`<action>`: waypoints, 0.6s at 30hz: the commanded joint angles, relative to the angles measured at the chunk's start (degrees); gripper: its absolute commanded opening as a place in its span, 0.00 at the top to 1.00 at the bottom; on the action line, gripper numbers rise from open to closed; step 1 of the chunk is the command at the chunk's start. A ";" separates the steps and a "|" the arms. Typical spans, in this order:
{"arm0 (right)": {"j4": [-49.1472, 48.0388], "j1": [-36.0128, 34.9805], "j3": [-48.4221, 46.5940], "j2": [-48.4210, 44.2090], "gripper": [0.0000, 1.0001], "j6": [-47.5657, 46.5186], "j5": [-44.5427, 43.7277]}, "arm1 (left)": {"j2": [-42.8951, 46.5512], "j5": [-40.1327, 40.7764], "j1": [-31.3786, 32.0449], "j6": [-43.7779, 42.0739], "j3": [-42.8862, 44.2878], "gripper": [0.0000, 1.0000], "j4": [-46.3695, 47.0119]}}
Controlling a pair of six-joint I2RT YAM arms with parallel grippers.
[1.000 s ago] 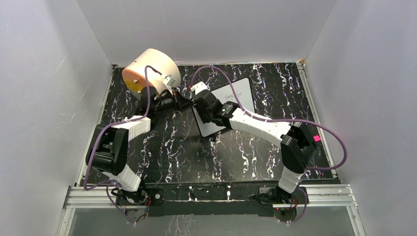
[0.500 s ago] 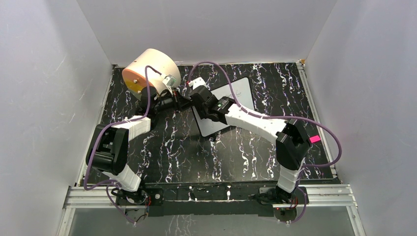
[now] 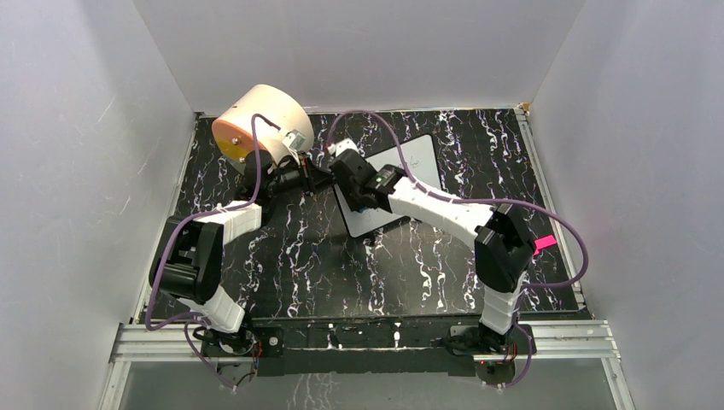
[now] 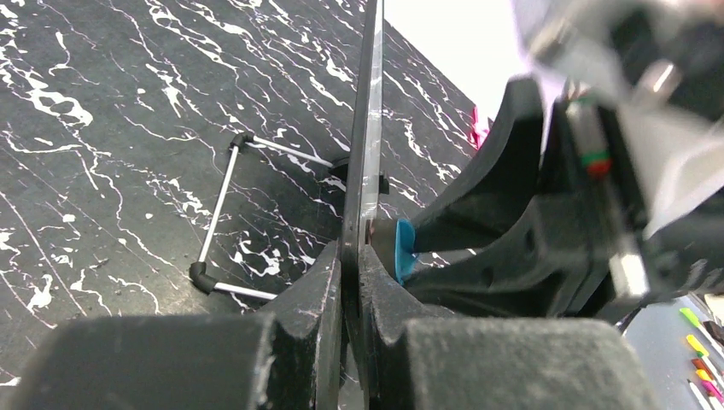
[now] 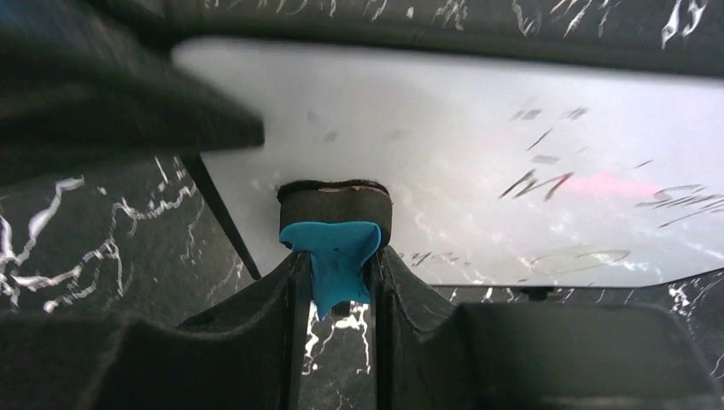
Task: Erase the whiteboard
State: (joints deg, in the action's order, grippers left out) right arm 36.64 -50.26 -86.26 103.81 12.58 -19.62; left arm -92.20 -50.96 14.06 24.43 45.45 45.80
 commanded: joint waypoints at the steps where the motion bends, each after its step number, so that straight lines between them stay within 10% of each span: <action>1: -1.16 2.91 -11.80 3.18 0.86 1.55 -3.61 | -0.08 -3.88 1.62 -3.14 -0.81 1.00 -2.64; 18: 3.26 -1.07 -5.76 4.53 0.87 5.03 3.36 | -0.76 -4.15 1.67 -1.69 -1.06 1.00 -0.44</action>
State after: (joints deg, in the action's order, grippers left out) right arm 42.33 -49.89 -96.01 108.14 17.30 -20.16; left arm -92.47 -49.71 14.04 25.08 45.34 46.04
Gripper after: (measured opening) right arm 0.255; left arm 0.056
